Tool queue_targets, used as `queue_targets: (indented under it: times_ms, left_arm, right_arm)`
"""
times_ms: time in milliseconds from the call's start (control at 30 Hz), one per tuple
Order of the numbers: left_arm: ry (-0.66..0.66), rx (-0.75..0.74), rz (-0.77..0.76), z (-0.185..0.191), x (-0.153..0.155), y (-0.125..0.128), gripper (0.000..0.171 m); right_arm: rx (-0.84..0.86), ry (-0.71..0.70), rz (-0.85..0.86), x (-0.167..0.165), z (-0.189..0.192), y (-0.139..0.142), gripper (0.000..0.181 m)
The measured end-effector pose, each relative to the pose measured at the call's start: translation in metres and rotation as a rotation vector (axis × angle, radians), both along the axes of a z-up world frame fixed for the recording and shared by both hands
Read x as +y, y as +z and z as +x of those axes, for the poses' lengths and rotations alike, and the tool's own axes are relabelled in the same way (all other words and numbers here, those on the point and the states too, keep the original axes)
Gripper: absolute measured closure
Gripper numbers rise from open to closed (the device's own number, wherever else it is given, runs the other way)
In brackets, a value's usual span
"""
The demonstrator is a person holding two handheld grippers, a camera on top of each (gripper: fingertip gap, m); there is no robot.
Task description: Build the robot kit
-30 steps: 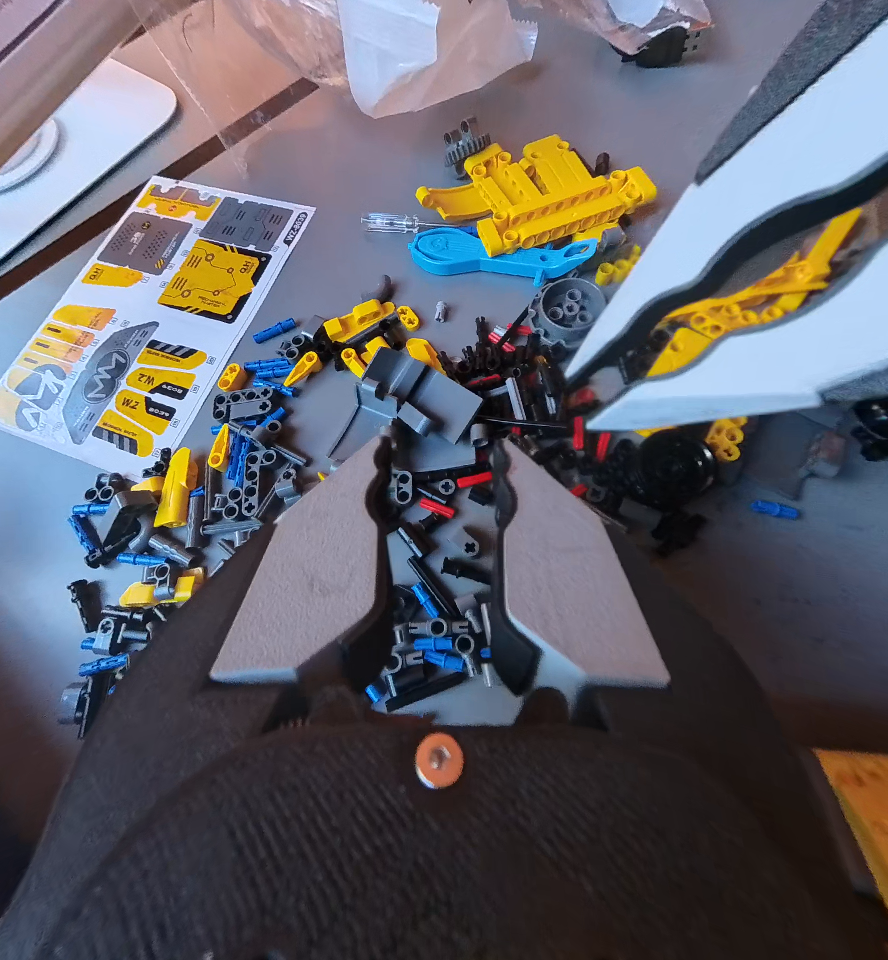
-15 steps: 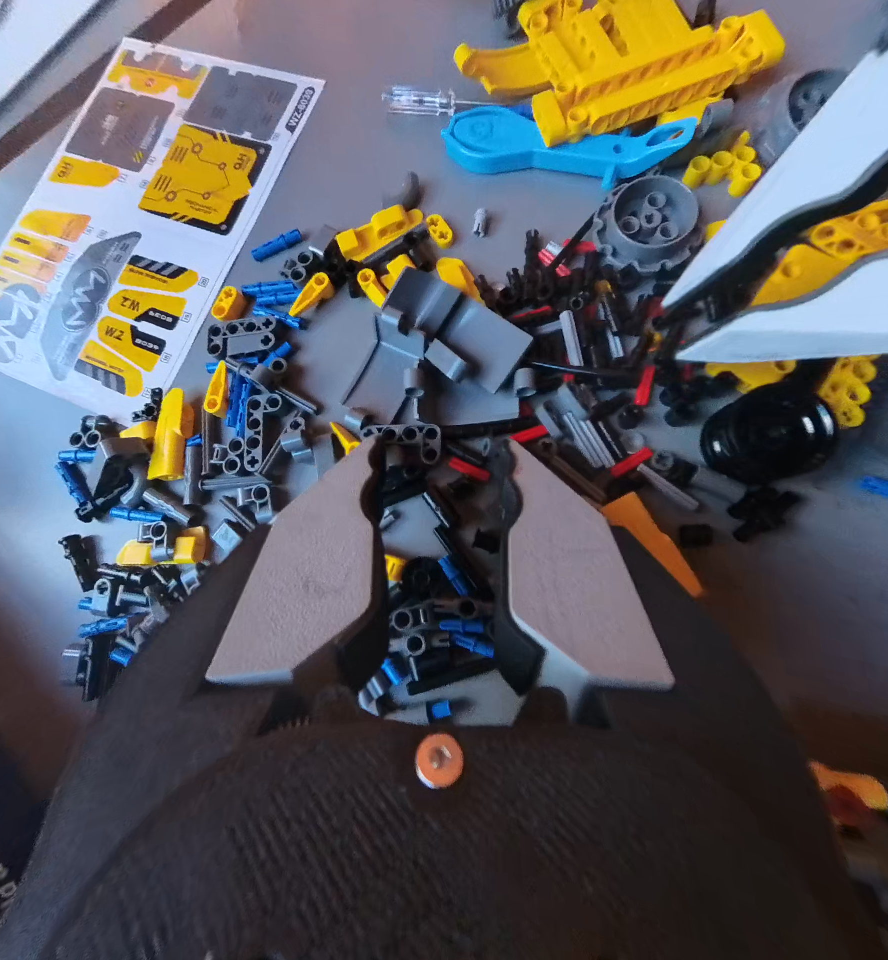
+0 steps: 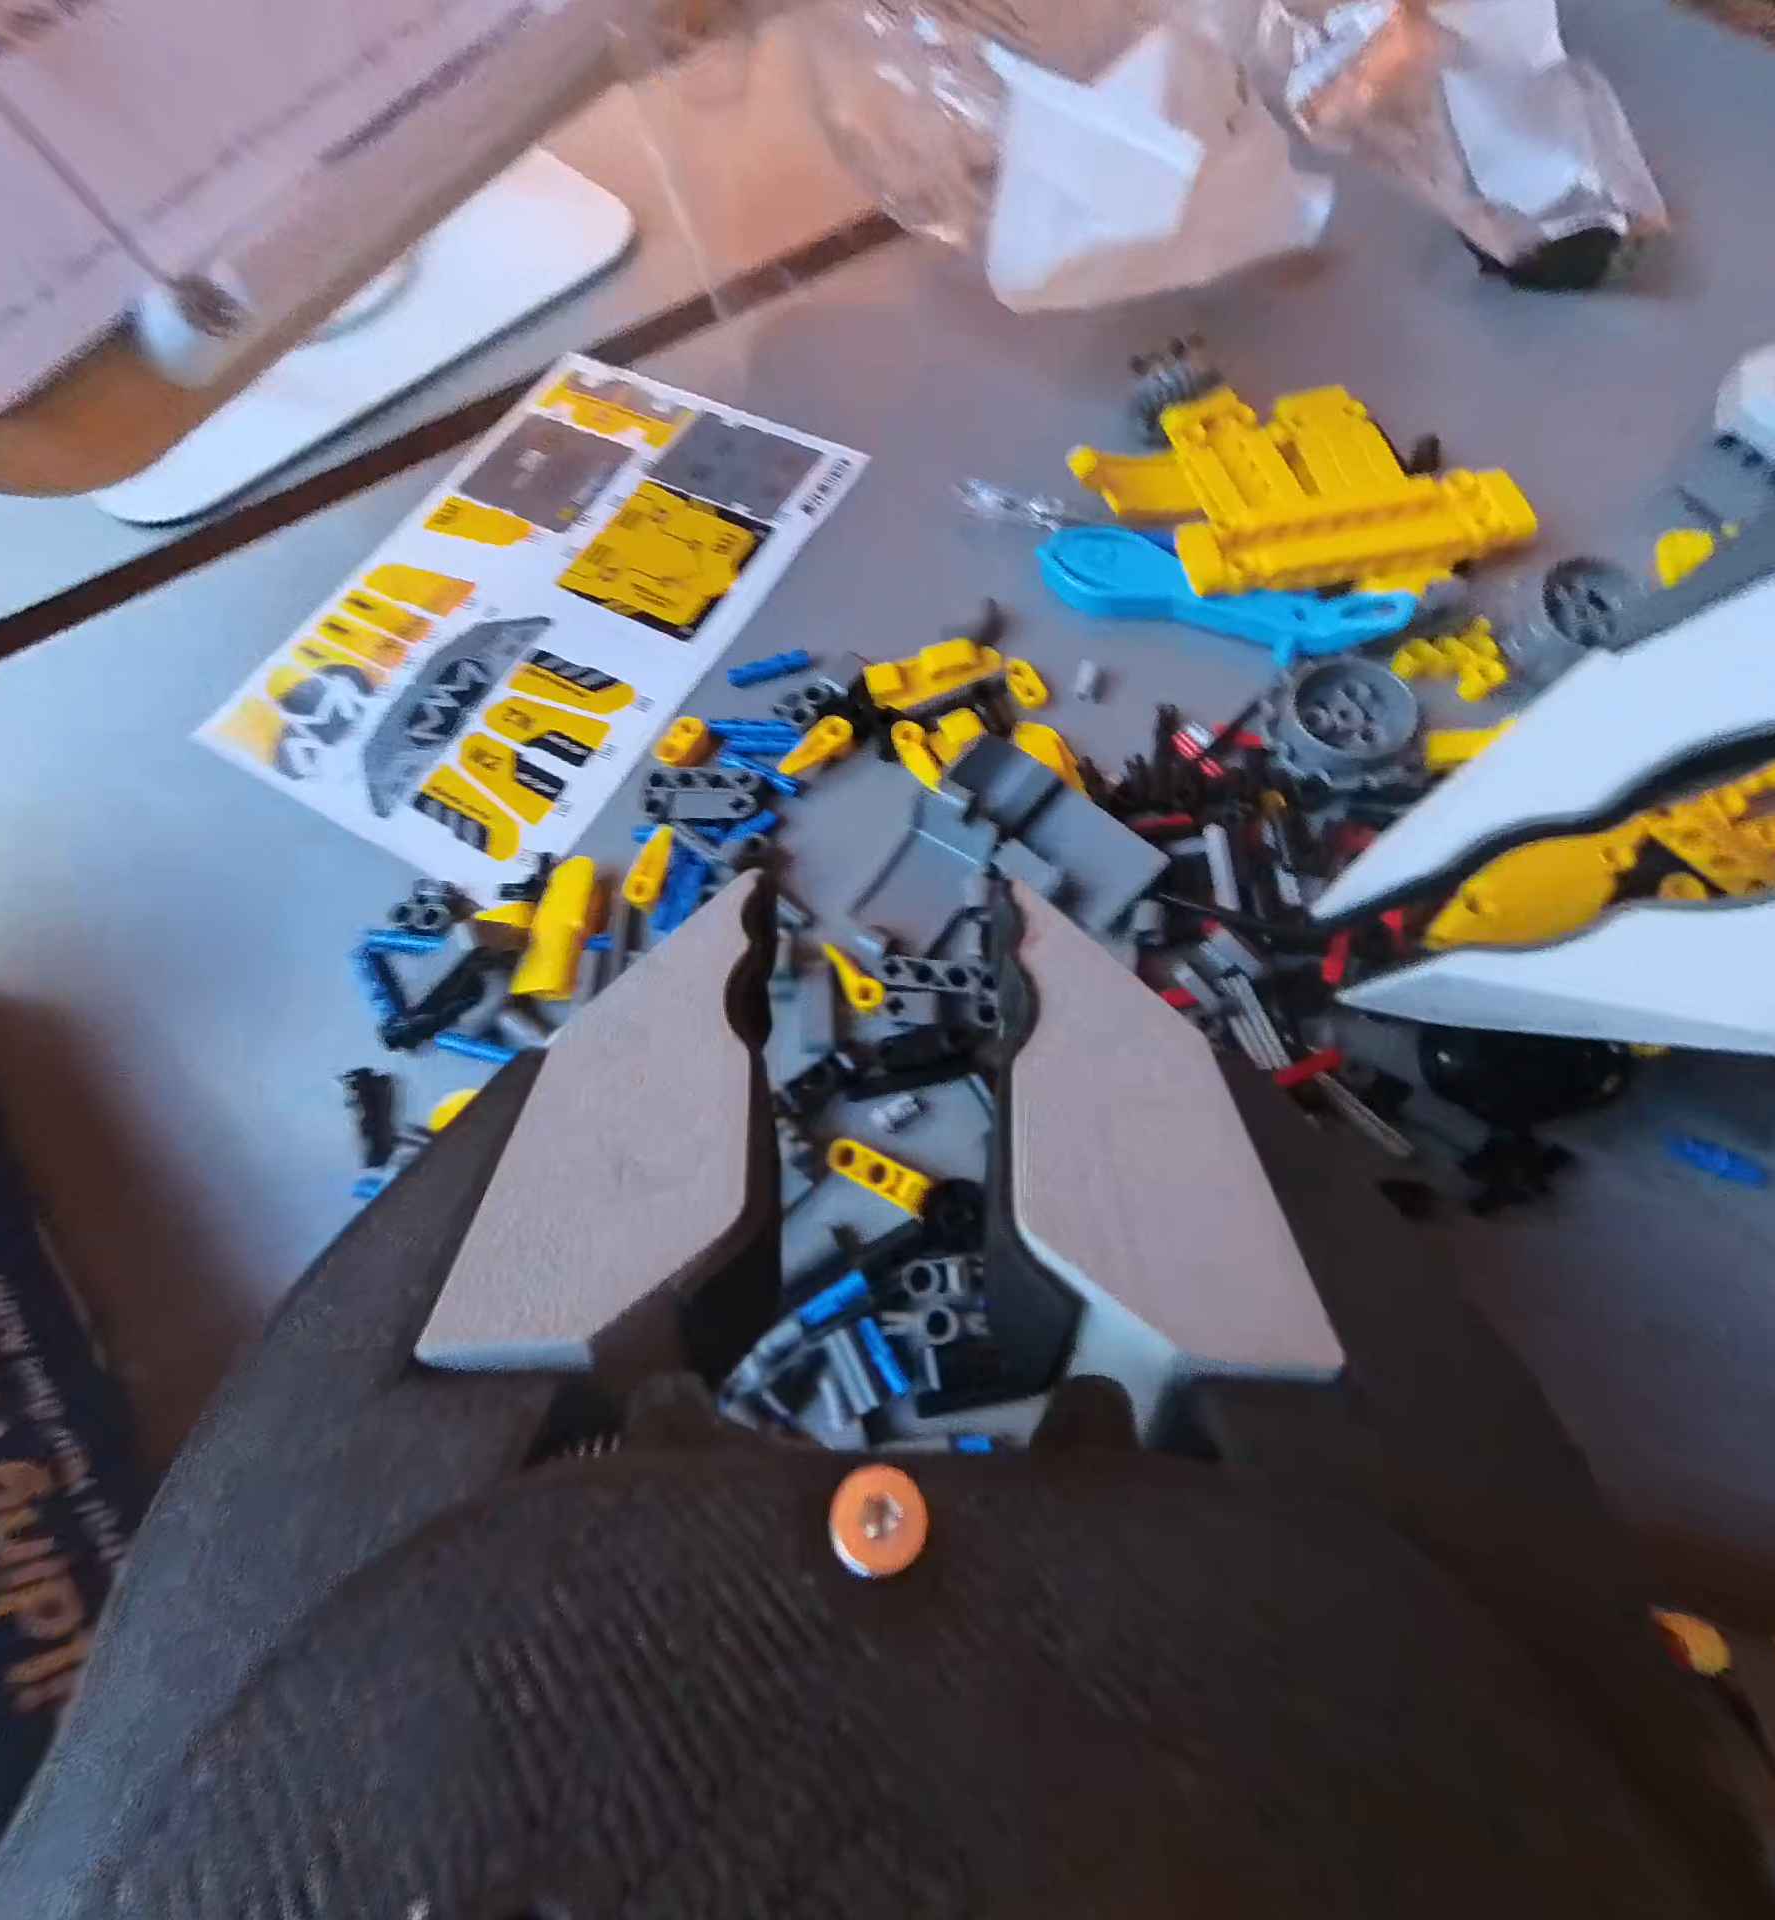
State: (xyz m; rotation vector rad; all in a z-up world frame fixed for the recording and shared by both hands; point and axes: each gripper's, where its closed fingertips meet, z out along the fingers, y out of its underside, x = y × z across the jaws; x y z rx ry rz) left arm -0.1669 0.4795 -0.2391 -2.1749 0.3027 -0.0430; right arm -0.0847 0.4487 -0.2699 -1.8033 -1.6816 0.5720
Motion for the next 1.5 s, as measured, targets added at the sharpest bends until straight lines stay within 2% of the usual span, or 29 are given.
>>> queue_targets:
  times_ms: [167, 333, 467, 600, 767, 900, 1067, 1167, 1300, 1333, 1400, 1500]
  left_arm:
    - [0.08, -0.057, 0.055, -0.037, 0.004, 0.025, 0.132]
    - [0.156, -0.077, 0.11, -0.081, 0.001, 0.05, 0.138]
    - [0.058, -0.117, 0.057, -0.092, -0.01, 0.048, 0.144]
    - [0.038, -0.116, 0.021, -0.098, -0.013, 0.042, 0.149]
    - [-0.008, -0.003, -0.025, -0.094, -0.018, 0.039, 0.149]
    - [-0.046, 0.107, -0.155, -0.104, -0.02, 0.036, 0.15]
    - [-0.182, 0.294, -0.383, -0.112, -0.038, 0.048, 0.149]
    - [-0.216, 0.333, -0.413, -0.111, -0.035, 0.058, 0.149]
    - [-0.265, 0.333, -0.448, -0.104, -0.035, 0.044, 0.148]
    - [-0.305, 0.343, -0.495, -0.103, -0.037, 0.035, 0.151]
    - [-0.29, 0.367, -0.566, -0.113, -0.039, 0.022, 0.147]
    - [-0.326, 0.327, -0.604, -0.116, -0.04, 0.009, 0.16]
  right_arm:
    - [0.091, -0.024, 0.0, 0.002, -0.003, 0.018, 0.171]
    - [0.125, -0.044, -0.015, 0.003, -0.003, 0.022, 0.171]
    - [0.135, -0.04, -0.007, 0.001, -0.003, 0.026, 0.171]
    - [0.168, -0.047, -0.018, 0.0, -0.005, 0.032, 0.172]
    - [0.262, -0.049, -0.091, -0.005, -0.011, 0.044, 0.171]
    - [0.286, -0.066, -0.111, -0.002, -0.009, 0.047, 0.171]
    - [0.296, -0.061, -0.119, -0.004, -0.008, 0.048, 0.171]
    - [0.291, -0.06, -0.104, -0.003, -0.009, 0.048, 0.171]
    - [0.28, -0.081, -0.092, 0.004, -0.005, 0.044, 0.171]
    - [0.281, -0.089, -0.092, 0.006, -0.004, 0.044, 0.172]
    - [0.279, -0.097, -0.098, 0.007, -0.003, 0.043, 0.172]
    - [0.283, -0.102, -0.079, 0.009, -0.003, 0.045, 0.172]
